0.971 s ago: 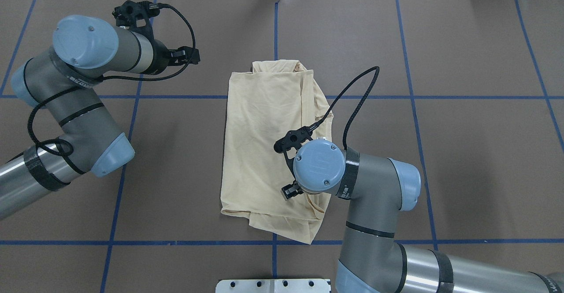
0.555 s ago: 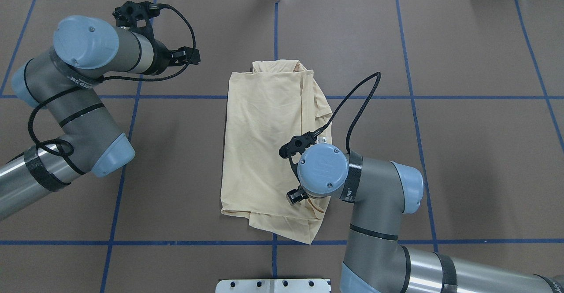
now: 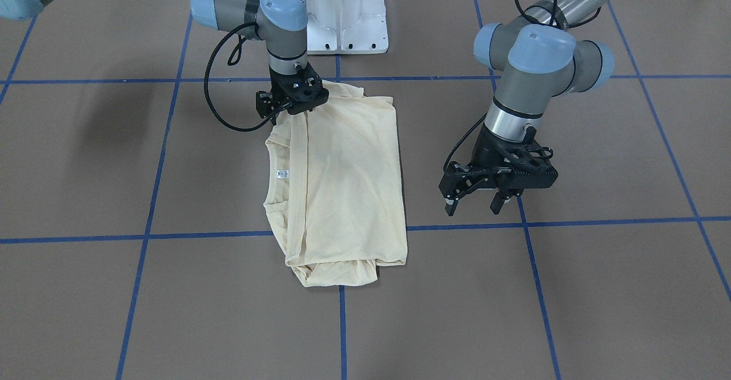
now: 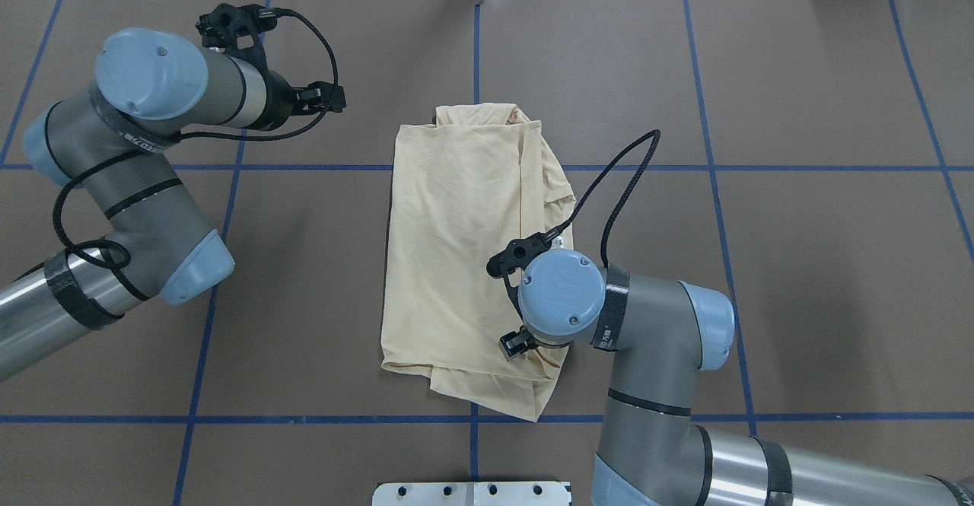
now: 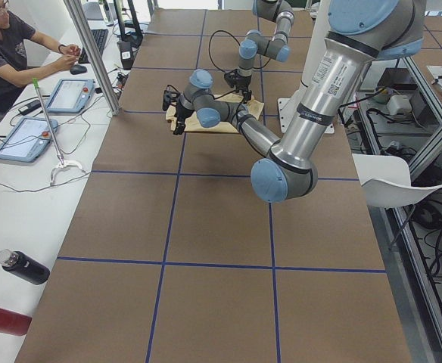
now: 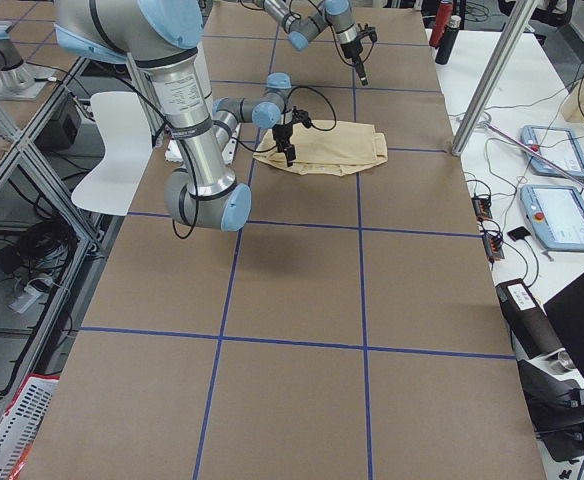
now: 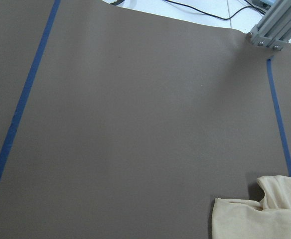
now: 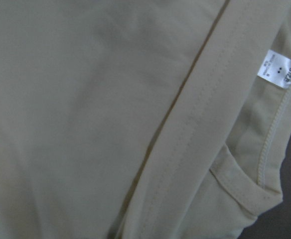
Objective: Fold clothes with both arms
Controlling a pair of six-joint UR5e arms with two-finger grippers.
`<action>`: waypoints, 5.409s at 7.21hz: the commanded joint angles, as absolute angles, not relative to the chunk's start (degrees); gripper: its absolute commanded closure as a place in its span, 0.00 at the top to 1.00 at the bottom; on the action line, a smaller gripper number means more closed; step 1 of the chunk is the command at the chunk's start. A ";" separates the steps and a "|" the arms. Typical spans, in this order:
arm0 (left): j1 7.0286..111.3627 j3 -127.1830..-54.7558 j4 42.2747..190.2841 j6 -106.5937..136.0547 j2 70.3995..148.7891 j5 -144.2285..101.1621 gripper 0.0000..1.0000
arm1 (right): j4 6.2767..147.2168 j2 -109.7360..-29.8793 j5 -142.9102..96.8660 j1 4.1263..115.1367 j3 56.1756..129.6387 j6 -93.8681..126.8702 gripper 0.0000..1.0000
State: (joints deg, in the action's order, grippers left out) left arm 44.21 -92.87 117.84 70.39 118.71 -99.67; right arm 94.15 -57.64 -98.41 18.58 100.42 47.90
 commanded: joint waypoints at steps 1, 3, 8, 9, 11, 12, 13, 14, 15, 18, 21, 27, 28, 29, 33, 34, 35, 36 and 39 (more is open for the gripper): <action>44.21 -92.81 117.86 70.40 118.83 -99.67 1.00 | 94.13 -58.27 -98.61 18.11 100.46 47.90 1.00; 44.21 -92.90 117.86 70.57 119.00 -99.67 1.00 | 94.13 -58.62 -98.61 18.45 100.55 47.90 1.00; 44.12 -92.90 117.86 70.58 119.36 -99.67 1.00 | 94.13 -59.84 -100.46 21.79 100.63 47.81 1.00; 44.12 -92.90 117.95 70.58 119.44 -99.75 1.00 | 94.04 -60.20 -100.46 22.14 100.55 47.81 1.00; 44.12 -92.81 117.86 70.58 119.97 -99.76 1.00 | 93.96 -61.43 -100.46 22.50 100.72 47.64 1.00; 44.12 -92.81 117.86 70.58 120.14 -99.76 1.00 | 93.96 -61.52 -100.55 22.76 101.07 47.64 1.00; 44.12 -92.81 117.86 70.58 120.15 -99.76 1.00 | 94.04 -61.70 -100.55 23.20 101.16 47.64 1.00; 44.12 -92.90 117.77 70.58 120.15 -99.76 1.00 | 94.04 -62.48 -100.63 23.46 102.12 47.64 1.00; 44.12 -92.81 117.77 70.58 120.15 -99.76 1.00 | 93.96 -61.97 -101.24 23.99 102.39 47.64 1.00; 44.03 -92.81 117.86 70.58 120.15 -99.76 1.00 | 93.08 -56.89 -100.64 25.66 100.38 47.46 1.00; 44.12 -92.11 117.86 70.40 120.06 -99.76 1.00 | 85.18 -53.17 -100.37 27.76 90.02 47.02 1.00; 44.12 -92.20 117.95 70.49 120.23 -99.76 1.00 | 85.96 -54.40 -100.81 28.30 89.47 47.02 1.00; 44.12 -92.20 117.95 70.49 120.41 -99.76 1.00 | 85.96 -54.49 -101.07 29.00 89.56 47.02 1.00; 44.12 -92.20 117.86 70.49 120.41 -99.76 1.00 | 85.96 -55.01 -101.07 29.35 89.73 47.02 1.00; 44.12 -92.20 117.86 70.49 120.67 -99.76 1.00 | 91.39 -58.88 -101.95 31.11 96.06 46.93 1.00; 44.12 -92.20 117.86 70.49 120.67 -99.76 1.00 | 91.41 -58.97 -101.87 31.11 95.98 46.93 1.00; 44.12 -92.20 117.86 70.49 120.67 -99.76 1.00 | 91.41 -58.71 -101.78 31.11 95.80 46.93 1.00; 44.12 -92.20 117.86 70.49 120.67 -99.76 1.00 | 91.15 -58.01 -101.60 31.55 95.45 46.93 1.00; 44.21 -92.11 117.86 70.31 120.67 -99.76 1.00 | 88.79 -48.64 -100.99 33.21 84.51 46.59 1.00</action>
State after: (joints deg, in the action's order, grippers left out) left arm 44.14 -92.18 117.86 70.41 120.68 -99.76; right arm 90.15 -52.53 -101.21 32.24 89.61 46.84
